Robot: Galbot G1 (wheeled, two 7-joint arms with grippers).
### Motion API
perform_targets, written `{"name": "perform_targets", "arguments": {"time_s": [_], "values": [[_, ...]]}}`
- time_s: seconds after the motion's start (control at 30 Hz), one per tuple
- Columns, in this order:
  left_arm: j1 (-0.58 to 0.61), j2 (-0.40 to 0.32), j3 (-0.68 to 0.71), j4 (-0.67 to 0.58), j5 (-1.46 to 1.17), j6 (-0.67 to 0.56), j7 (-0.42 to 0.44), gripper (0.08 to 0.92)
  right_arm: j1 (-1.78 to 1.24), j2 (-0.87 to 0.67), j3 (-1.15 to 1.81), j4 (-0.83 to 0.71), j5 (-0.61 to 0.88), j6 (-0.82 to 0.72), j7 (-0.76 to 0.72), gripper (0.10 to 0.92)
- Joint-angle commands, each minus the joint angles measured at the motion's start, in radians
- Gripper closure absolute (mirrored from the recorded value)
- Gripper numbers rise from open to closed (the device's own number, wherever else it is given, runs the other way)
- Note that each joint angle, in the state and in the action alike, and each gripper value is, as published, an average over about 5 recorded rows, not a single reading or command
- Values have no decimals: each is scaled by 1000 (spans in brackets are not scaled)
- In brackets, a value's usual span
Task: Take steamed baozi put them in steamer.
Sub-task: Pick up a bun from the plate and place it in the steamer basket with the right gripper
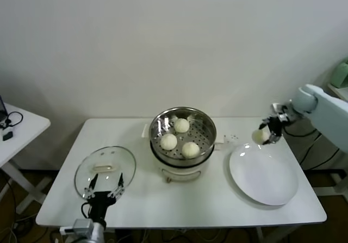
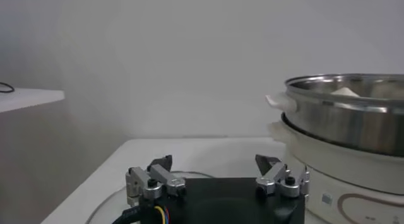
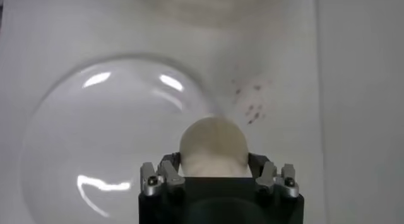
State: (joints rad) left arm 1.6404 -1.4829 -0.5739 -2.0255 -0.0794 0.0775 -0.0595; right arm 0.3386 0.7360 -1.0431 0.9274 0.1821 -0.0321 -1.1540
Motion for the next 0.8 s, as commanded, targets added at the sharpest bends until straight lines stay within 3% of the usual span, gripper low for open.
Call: {"name": "perform_targets", "arguments": {"time_s": [0.03, 0.3, 0.8], "values": [[7, 3, 3, -14, 0, -5, 2, 177, 369, 185, -341, 21, 415, -104, 13, 322], [-2, 26, 14, -16, 1, 6, 3, 177, 435, 362, -455, -1, 541, -128, 18, 324], [-11, 37, 26, -6, 3, 7, 1, 177, 297, 538, -486, -37, 548, -156, 36, 321]]}}
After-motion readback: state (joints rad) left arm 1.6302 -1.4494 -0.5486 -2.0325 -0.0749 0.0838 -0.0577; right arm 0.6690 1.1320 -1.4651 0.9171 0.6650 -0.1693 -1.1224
